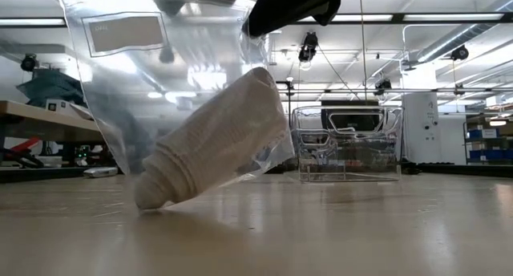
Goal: Roll bandage
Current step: Close the transparent zip bag
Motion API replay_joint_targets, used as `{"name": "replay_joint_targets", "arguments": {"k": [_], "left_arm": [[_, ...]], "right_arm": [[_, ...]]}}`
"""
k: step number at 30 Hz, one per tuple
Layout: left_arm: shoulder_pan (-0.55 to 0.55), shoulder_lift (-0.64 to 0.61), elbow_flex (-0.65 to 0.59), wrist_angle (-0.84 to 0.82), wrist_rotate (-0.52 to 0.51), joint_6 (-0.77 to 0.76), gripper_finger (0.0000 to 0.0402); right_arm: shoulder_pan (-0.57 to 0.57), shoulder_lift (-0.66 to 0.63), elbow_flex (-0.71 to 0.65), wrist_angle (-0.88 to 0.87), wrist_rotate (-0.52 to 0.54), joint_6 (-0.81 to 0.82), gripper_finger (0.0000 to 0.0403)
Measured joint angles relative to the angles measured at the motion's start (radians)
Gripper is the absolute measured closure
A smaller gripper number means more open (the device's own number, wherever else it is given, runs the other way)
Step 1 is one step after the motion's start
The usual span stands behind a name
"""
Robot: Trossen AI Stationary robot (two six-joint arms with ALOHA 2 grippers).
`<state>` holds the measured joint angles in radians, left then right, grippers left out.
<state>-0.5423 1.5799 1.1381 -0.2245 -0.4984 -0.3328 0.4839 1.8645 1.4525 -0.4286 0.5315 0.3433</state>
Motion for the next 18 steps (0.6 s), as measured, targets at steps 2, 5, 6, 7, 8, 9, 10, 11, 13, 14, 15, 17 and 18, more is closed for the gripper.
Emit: {"name": "replay_joint_targets", "arguments": {"k": [2, 5, 6, 7, 8, 9, 10, 11, 13, 14, 15, 17, 18], "left_arm": [[0.000, 0.006, 0.000, 0.010, 0.000, 0.000, 0.0266], [-0.002, 0.025, 0.000, 0.008, 0.000, -0.001, 0.0245], [-0.002, 0.031, 0.000, 0.008, 0.000, -0.001, 0.0240], [-0.002, 0.036, 0.000, 0.008, 0.000, -0.001, 0.0235], [-0.002, 0.039, 0.000, 0.010, 0.000, -0.001, 0.0231], [-0.002, 0.043, 0.000, 0.013, 0.000, -0.002, 0.0229], [-0.002, 0.046, 0.000, 0.014, -0.003, -0.005, 0.0228], [-0.002, 0.049, 0.000, 0.013, -0.014, -0.009, 0.0228], [-0.002, 0.051, 0.000, 0.012, -0.030, -0.014, 0.0232], [-0.002, 0.051, 0.000, 0.013, -0.035, -0.016, 0.0236], [-0.002, 0.051, 0.000, 0.013, -0.038, -0.016, 0.0241], [-0.002, 0.049, 0.000, 0.012, -0.039, -0.016, 0.0254], [-0.002, 0.047, 0.000, 0.009, -0.039, -0.016, 0.0262]], "right_arm": [[0.000, 0.000, 0.000, 0.000, 0.000, 0.005, 0.0403], [0.000, 0.000, 0.000, 0.000, 0.000, 0.005, 0.0403], [0.000, 0.000, 0.000, 0.000, 0.000, 0.006, 0.0403], [0.000, 0.000, 0.000, -0.001, 0.000, 0.007, 0.0403], [0.000, 0.000, 0.000, 0.000, 0.000, 0.007, 0.0403], [0.000, 0.000, 0.000, 0.000, 0.000, 0.007, 0.0403], [0.000, 0.000, 0.000, 0.000, 0.000, 0.008, 0.0403], [0.000, 0.000, 0.000, -0.001, 0.000, 0.008, 0.0403], [0.000, 0.000, 0.000, 0.000, 0.000, 0.009, 0.0403], [0.000, 0.000, 0.000, -0.001, 0.000, 0.009, 0.0403], [0.000, 0.000, 0.000, 0.000, 0.000, 0.009, 0.0403], [0.000, 0.000, 0.000, -0.001, 0.001, 0.009, 0.0403], [0.000, 0.000, 0.000, -0.001, 0.001, 0.010, 0.0403]]}}
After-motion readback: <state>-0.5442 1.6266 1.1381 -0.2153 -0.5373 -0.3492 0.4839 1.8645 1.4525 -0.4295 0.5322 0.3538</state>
